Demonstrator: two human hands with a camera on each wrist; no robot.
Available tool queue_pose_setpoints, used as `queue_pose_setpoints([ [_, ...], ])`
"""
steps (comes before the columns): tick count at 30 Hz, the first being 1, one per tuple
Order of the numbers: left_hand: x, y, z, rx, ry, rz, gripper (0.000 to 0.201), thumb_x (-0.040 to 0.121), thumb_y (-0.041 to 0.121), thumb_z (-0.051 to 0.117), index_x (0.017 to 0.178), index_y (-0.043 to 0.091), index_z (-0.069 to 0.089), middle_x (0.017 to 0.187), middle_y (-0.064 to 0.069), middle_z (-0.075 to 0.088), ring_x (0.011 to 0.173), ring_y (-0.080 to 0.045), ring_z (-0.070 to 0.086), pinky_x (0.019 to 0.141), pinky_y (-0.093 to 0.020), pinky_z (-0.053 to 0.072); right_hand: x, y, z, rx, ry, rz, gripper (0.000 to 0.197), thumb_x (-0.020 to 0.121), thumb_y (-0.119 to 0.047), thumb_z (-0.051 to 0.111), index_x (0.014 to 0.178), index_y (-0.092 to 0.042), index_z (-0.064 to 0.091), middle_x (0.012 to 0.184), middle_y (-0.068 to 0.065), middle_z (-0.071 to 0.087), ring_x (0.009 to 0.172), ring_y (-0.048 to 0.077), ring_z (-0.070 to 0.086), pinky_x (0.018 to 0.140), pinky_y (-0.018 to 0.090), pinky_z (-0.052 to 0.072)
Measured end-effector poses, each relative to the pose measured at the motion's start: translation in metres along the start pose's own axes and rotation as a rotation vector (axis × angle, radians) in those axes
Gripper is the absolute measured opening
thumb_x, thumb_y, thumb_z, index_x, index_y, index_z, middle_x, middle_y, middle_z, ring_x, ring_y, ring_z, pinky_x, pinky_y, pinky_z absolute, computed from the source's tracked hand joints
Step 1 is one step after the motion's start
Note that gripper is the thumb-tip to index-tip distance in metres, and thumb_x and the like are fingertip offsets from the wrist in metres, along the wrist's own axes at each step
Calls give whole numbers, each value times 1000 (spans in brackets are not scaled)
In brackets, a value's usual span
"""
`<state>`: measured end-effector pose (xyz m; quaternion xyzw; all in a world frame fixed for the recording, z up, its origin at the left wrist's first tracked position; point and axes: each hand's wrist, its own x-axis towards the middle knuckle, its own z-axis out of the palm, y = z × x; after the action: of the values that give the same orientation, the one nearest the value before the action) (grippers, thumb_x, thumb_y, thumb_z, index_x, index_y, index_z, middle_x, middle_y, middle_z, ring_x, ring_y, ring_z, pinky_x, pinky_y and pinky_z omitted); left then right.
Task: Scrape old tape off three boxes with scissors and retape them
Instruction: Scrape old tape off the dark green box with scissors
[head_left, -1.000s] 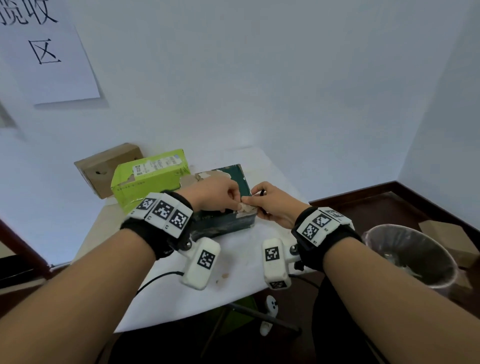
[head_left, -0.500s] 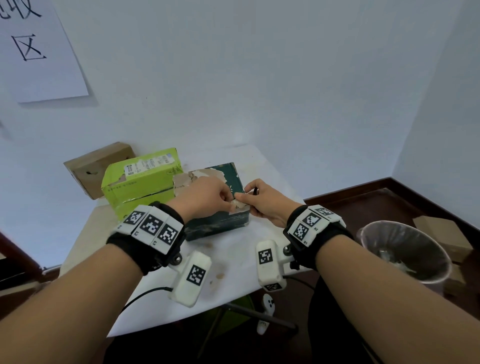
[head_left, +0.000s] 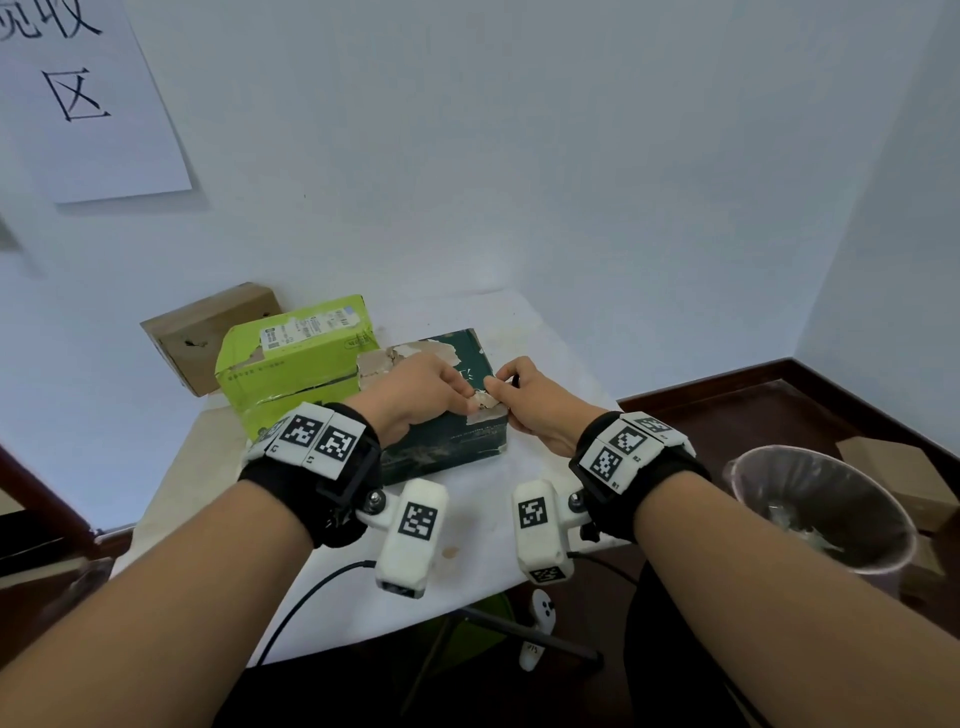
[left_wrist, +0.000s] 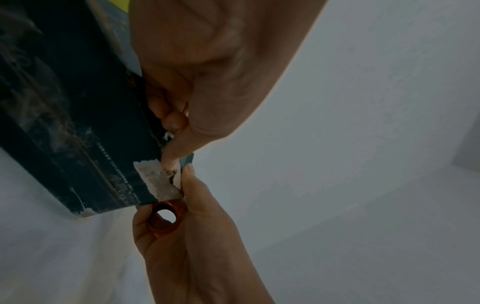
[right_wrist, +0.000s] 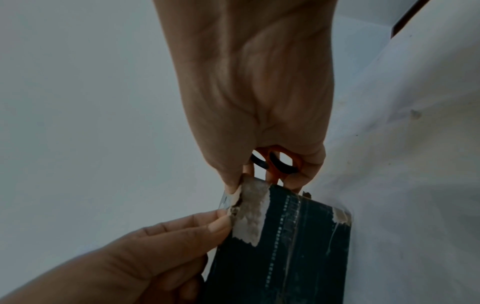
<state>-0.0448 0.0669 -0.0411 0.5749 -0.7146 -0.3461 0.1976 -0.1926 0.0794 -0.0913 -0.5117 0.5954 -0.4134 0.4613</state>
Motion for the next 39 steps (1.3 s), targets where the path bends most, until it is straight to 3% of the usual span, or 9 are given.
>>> queue_pose_setpoints([
  [4, 1, 1, -2, 39, -41, 23, 13, 80, 14, 77, 89, 12, 68, 67, 5, 54, 66, -10, 49, 54, -16, 36, -1, 0, -1, -2, -7, 10, 20, 97, -32, 50, 104, -16, 41, 85, 3, 47, 64, 11, 39, 64, 24, 35],
  [8, 2, 7, -9, 155, -139, 85, 13, 82, 15, 75, 86, 11, 64, 63, 4, 52, 58, -9, 49, 57, -17, 42, -3, -1, -1, 28, -7, 11, 19, 97, -30, 52, 104, -16, 42, 85, 4, 48, 64, 11, 38, 65, 25, 35],
  [14, 2, 17, -26, 446, -170, 247, 4, 86, 25, 71, 87, 22, 69, 99, 1, 64, 81, -13, 63, 80, -28, 54, -8, -1, -4, 117, -6, -1, 15, 95, -23, 57, 98, -15, 45, 75, 4, 49, 58, 10, 38, 57, 22, 34],
  [20, 7, 19, -26, 618, -87, 366, 9, 87, 23, 69, 93, 20, 73, 90, 11, 64, 82, -2, 52, 60, -3, 34, -11, -2, -3, 145, 4, 2, 17, 94, -20, 58, 100, -12, 45, 71, 3, 46, 56, 10, 36, 54, 22, 32],
  [26, 12, -3, -15, 419, 120, 336, 12, 85, 24, 69, 94, 31, 65, 95, 16, 59, 87, -7, 58, 64, -18, 37, -8, -1, -3, 146, 7, -5, 20, 93, -22, 60, 102, -12, 45, 72, 3, 48, 57, 11, 38, 55, 22, 34],
  [29, 13, -22, -24, 272, 200, 318, 29, 87, 26, 68, 114, 26, 61, 117, 6, 58, 106, -13, 56, 87, -27, 44, -8, -1, -2, 111, 5, -19, 21, 93, -22, 60, 103, -10, 46, 74, 2, 49, 59, 11, 42, 56, 21, 37],
  [32, 8, -38, -38, 442, 57, 244, 67, 82, 62, 59, 139, 30, 44, 152, 0, 33, 141, -25, 28, 115, -46, 25, -6, -1, -1, 71, 16, -23, 20, 93, -24, 60, 101, -11, 46, 78, 3, 50, 63, 12, 44, 59, 22, 39],
  [34, 0, -42, -36, 624, -80, 213, 99, 71, 84, 45, 151, 31, 20, 161, 2, 4, 148, -22, 3, 119, -52, 6, -3, -4, 1, 48, 13, -18, 19, 94, -26, 58, 99, -12, 45, 82, 4, 51, 69, 14, 46, 64, 25, 41],
  [39, -1, -46, -18, 739, -41, 207, 94, 84, 69, 45, 154, 25, 0, 161, 3, -9, 148, -16, -9, 115, -54, -11, 2, -8, 7, -32, 7, 16, 40, 86, -54, 58, 95, -18, 45, 91, 6, 56, 77, 18, 49, 70, 29, 41],
])
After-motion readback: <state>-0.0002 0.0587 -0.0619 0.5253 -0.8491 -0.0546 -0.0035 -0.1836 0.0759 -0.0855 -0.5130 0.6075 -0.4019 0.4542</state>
